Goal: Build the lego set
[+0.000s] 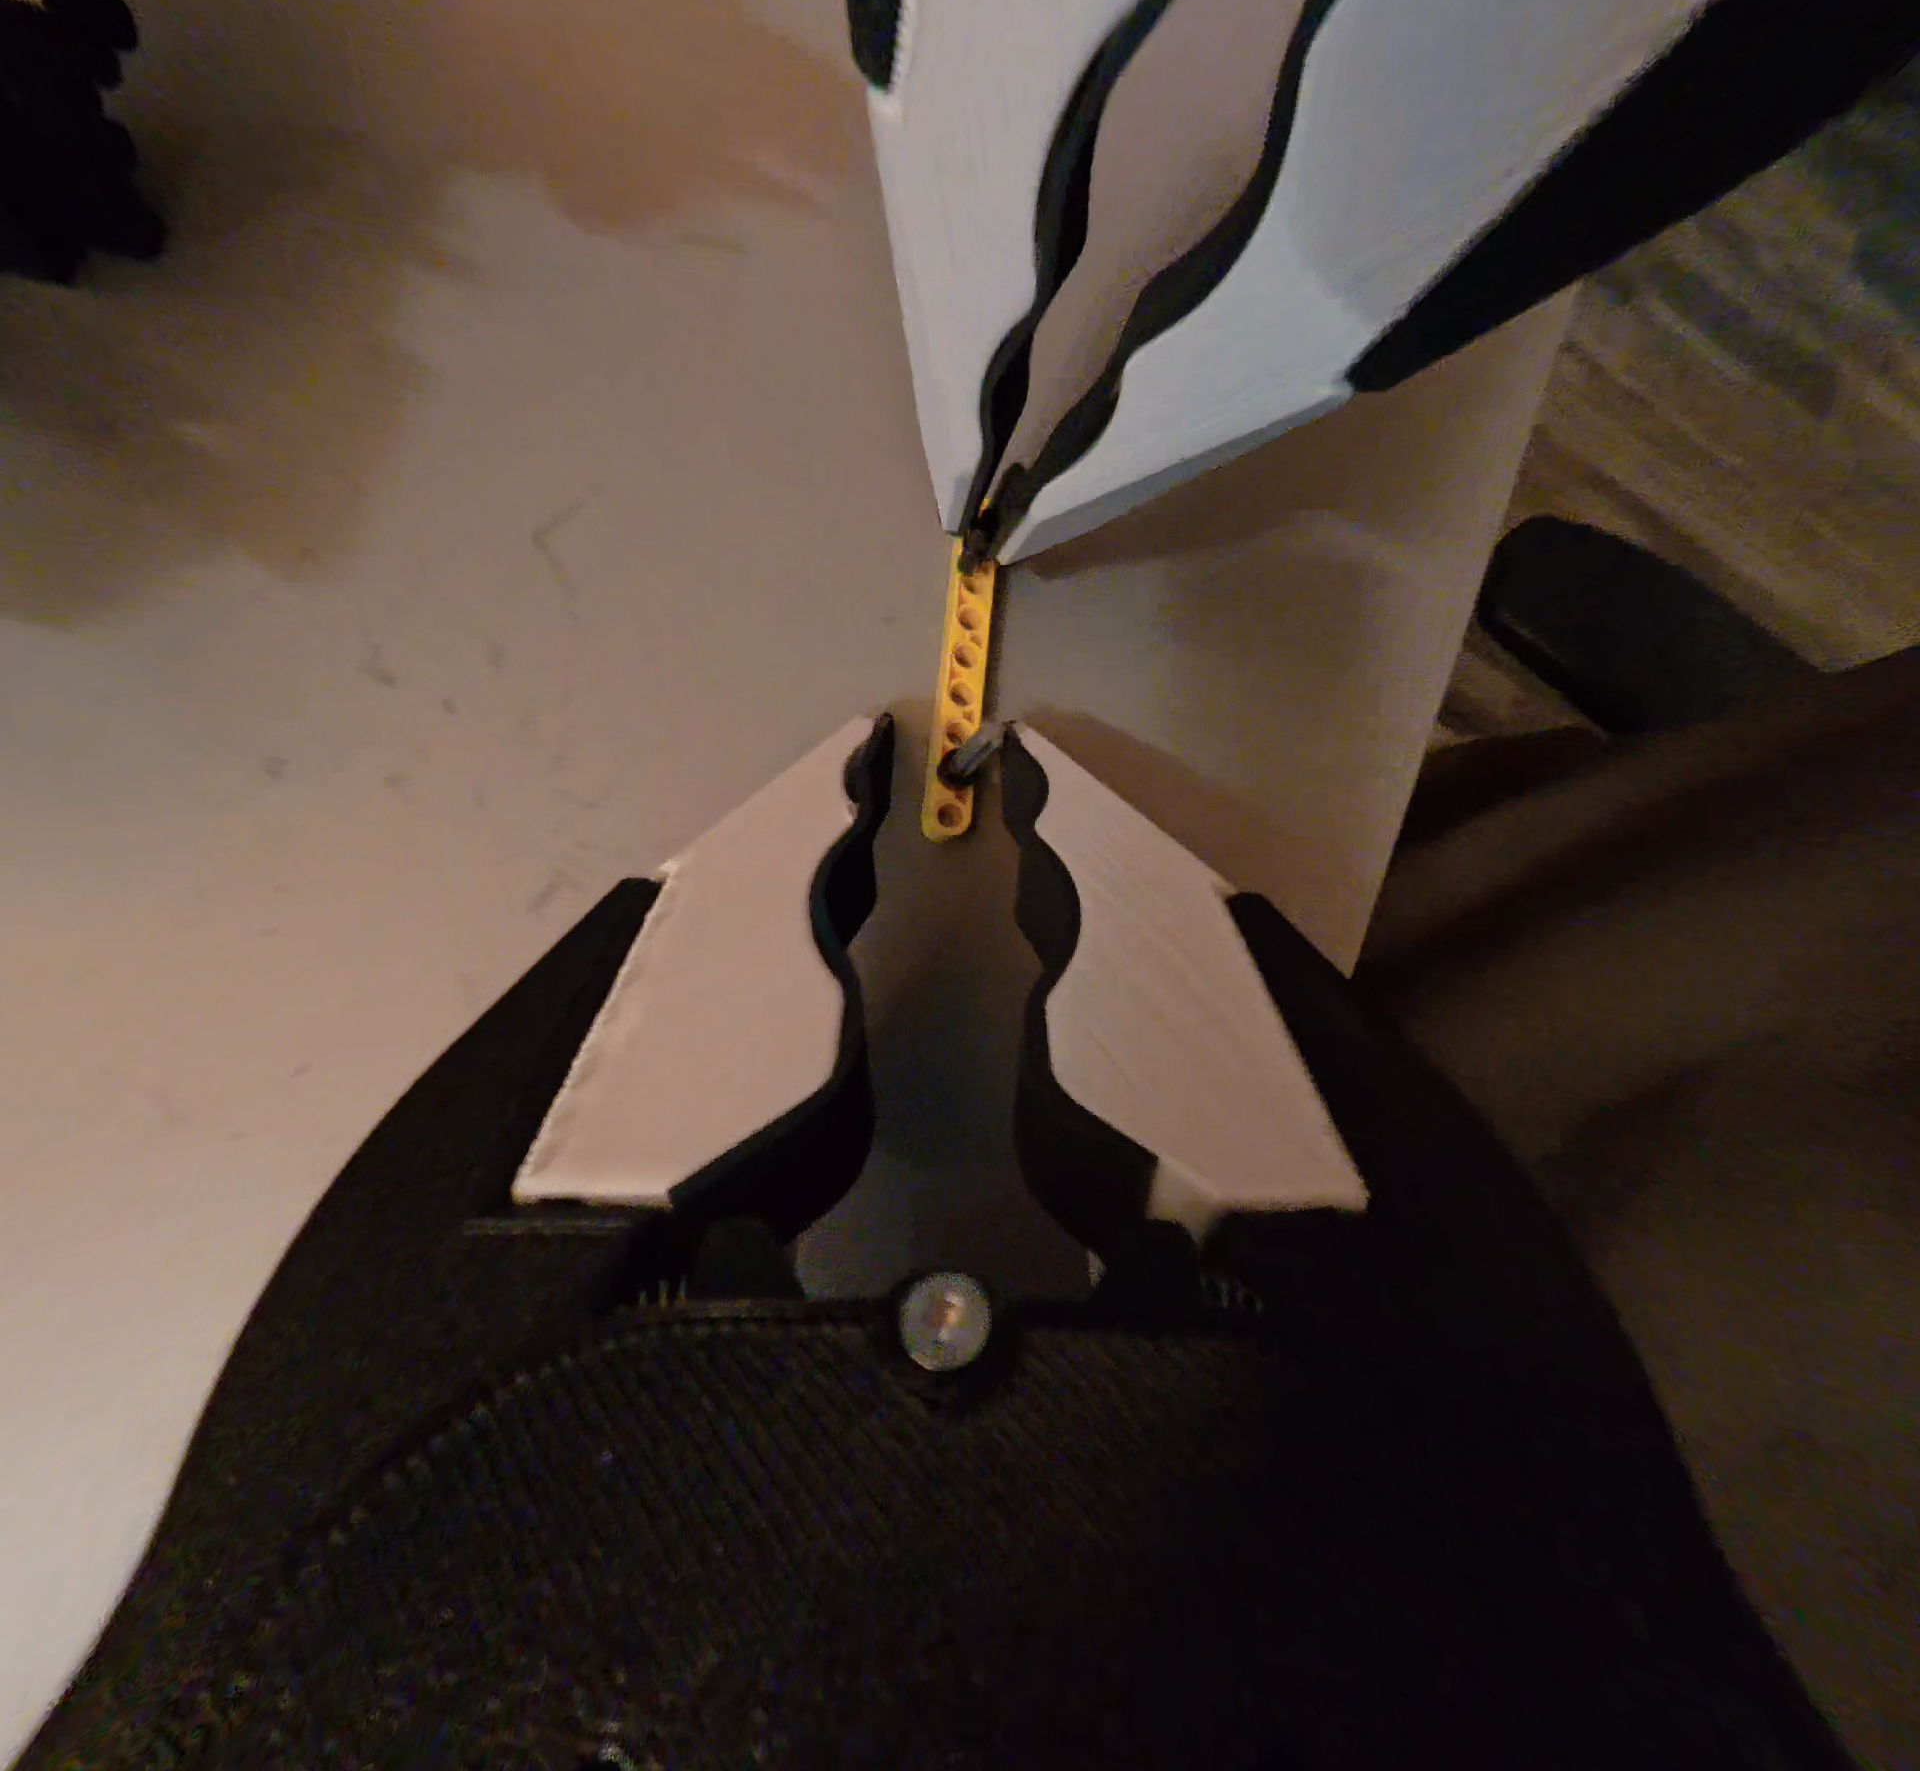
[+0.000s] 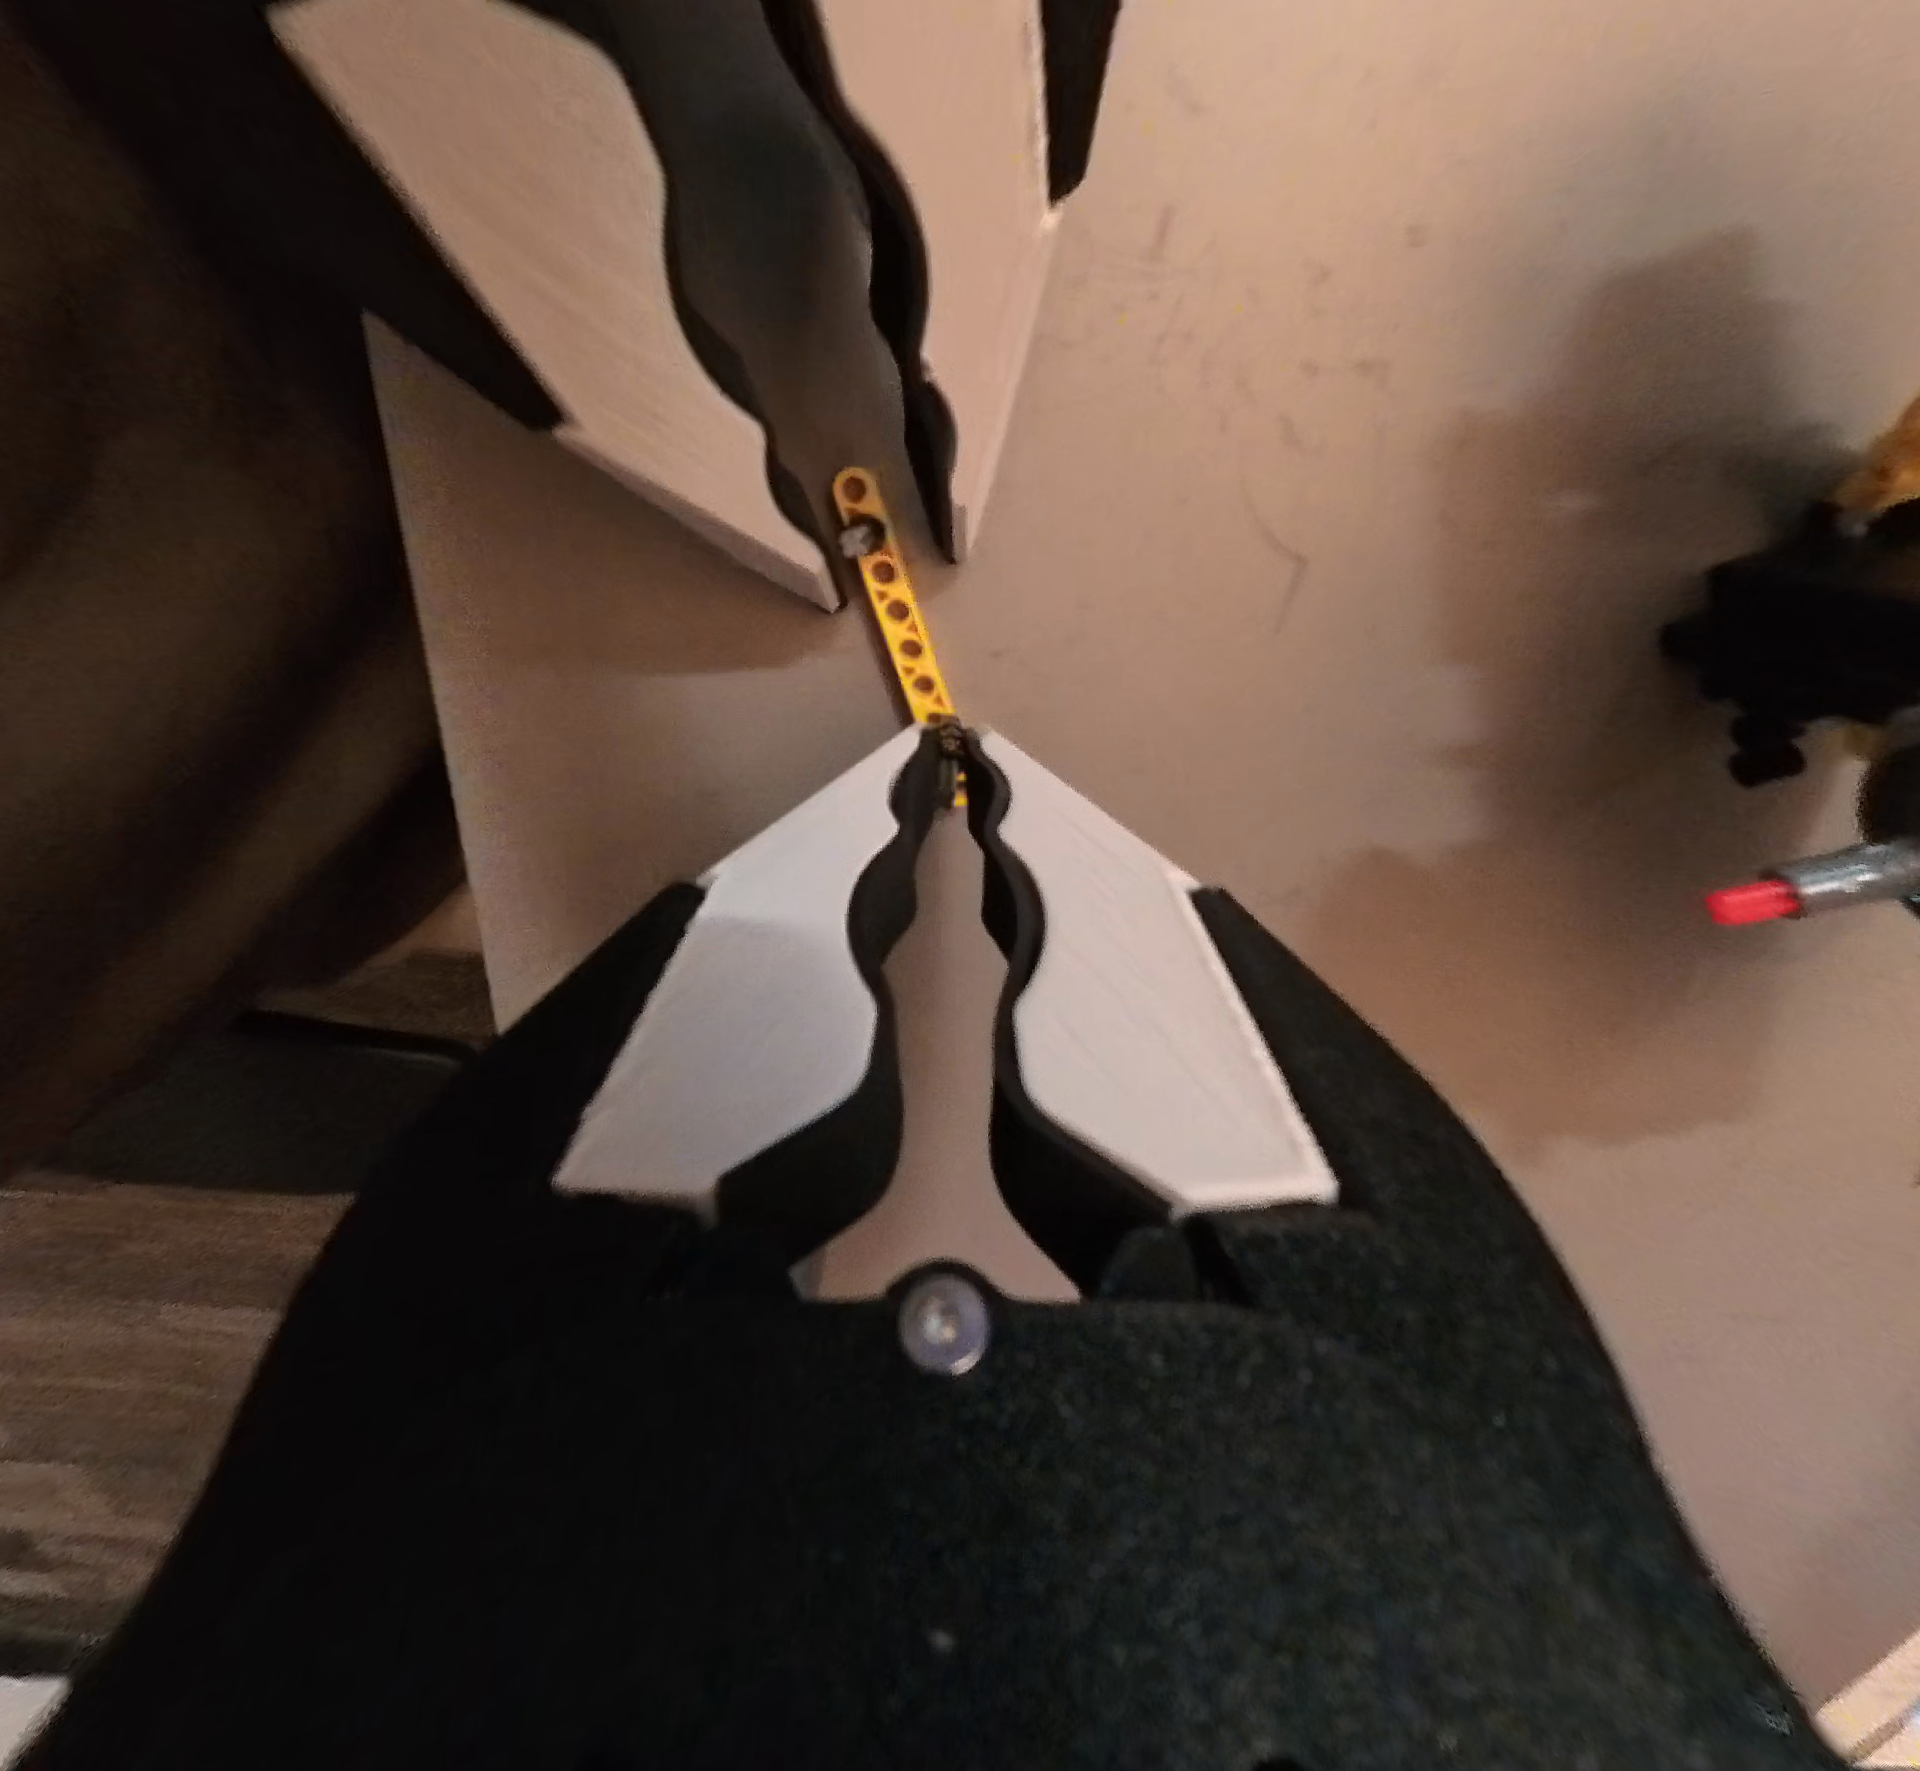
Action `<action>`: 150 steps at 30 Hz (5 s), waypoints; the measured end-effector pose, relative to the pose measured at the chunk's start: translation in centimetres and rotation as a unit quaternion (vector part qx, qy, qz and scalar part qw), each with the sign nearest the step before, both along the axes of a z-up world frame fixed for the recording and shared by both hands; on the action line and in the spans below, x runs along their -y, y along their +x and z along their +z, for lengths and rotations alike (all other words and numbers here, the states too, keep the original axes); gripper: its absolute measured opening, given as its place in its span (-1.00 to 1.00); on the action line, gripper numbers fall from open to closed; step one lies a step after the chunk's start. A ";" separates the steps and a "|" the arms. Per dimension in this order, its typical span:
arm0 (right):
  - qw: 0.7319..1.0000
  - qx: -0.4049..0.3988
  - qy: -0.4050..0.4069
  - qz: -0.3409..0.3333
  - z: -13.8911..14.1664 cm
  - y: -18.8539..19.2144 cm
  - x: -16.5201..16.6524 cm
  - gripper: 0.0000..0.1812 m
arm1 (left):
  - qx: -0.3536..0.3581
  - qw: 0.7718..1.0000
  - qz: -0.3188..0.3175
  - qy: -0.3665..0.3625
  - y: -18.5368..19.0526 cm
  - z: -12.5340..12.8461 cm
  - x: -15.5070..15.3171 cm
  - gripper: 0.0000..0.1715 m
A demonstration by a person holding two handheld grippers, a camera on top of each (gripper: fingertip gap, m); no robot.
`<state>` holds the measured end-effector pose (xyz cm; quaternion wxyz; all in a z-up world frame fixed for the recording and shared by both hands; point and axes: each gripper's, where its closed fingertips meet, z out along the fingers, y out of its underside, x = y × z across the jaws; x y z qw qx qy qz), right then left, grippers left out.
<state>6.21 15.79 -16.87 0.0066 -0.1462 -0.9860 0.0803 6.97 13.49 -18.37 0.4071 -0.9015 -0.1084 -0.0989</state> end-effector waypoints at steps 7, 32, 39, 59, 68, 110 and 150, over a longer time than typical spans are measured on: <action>1.000 -0.008 0.023 0.014 -0.4 0.2 -0.4 -0.96 | 0.012 1.000 -0.008 0.002 0.1 0.0 -0.1 -0.85; 0.999 0.023 -0.003 -0.045 -0.6 0.5 -0.3 -0.97 | -0.026 1.000 -0.014 -0.006 0.3 -0.1 -0.1 -0.94; 0.998 0.025 0.005 -0.055 -0.7 0.6 -0.3 -0.97 | -0.028 0.999 -0.015 -0.006 0.3 -0.1 -0.1 -0.94; 0.996 0.084 0.004 -0.015 -0.8 0.5 -0.2 -0.97 | -0.029 1.000 -0.009 -0.005 0.1 -0.1 0.0 -0.94; 0.997 0.052 -0.007 0.064 -0.8 0.6 -0.3 -0.97 | -0.059 0.998 -0.018 -0.002 0.4 0.1 0.1 -0.94; 0.983 -0.012 -0.171 -0.063 1.4 -0.8 1.1 -0.95 | 0.036 0.997 0.027 0.065 -0.5 1.9 0.8 -0.55; 0.929 0.059 -0.316 -0.183 6.9 1.3 3.1 -0.96 | -0.154 0.967 0.042 0.198 0.9 7.7 0.2 -0.85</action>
